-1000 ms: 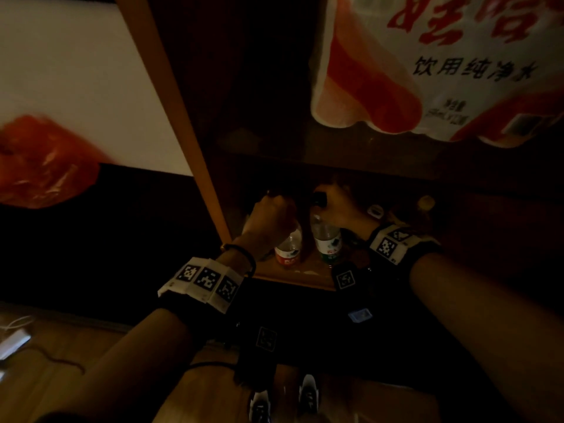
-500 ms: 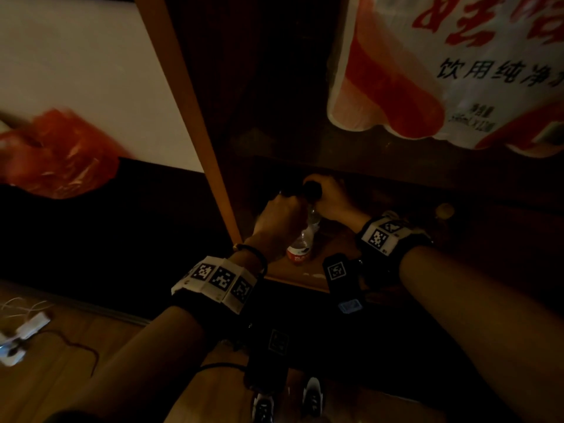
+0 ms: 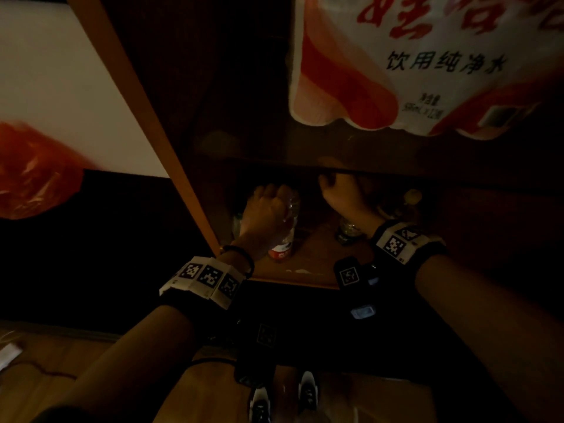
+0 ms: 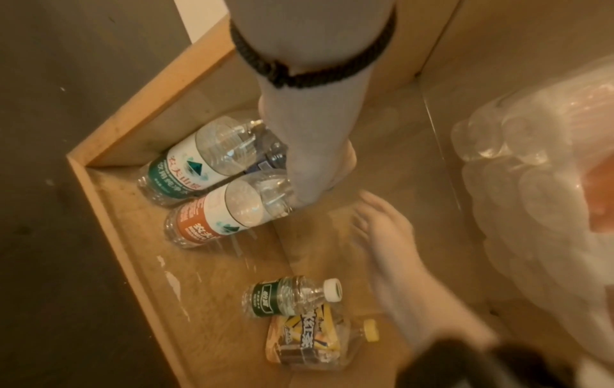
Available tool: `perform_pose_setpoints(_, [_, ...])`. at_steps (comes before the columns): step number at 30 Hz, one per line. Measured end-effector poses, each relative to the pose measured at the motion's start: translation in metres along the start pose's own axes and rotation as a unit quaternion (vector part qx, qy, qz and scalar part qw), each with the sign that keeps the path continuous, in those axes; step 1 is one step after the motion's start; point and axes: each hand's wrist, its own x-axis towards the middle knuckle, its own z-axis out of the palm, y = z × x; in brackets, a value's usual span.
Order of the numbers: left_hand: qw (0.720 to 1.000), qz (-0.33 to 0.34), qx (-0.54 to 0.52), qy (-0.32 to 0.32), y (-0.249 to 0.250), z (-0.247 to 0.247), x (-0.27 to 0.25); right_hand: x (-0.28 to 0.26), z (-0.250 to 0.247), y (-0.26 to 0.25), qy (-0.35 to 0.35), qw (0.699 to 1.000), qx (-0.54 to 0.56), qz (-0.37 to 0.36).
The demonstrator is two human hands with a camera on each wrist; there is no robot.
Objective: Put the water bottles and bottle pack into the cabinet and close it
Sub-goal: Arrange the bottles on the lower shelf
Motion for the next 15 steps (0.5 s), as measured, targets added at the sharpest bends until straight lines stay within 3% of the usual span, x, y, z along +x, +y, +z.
perform_pose_setpoints(3, [0.999,0.001,0.0,0.033,0.006,0.003,0.002,-0.008,-0.025,0.015,0.075,0.996,-0.008,0.04])
perform_pose_setpoints(6, [0.999,0.007,0.004,0.045,0.012,0.005,0.004,-0.018,-0.042,0.032,0.008,0.986,0.002,0.164])
perform_pose_setpoints(9, [1.0,0.016,0.002,0.025,0.013,0.007,0.004,-0.033,-0.042,0.057,-0.045,0.969,0.039,0.239])
perform_pose_setpoints(12, [0.999,0.04,-0.012,0.004,0.007,0.007,0.003,-0.039,-0.027,0.081,-0.007,0.961,0.063,0.268])
perform_pose_setpoints(15, [0.998,0.063,-0.011,-0.009,-0.002,0.008,0.001,-0.042,-0.013,0.088,0.036,0.965,0.059,0.253])
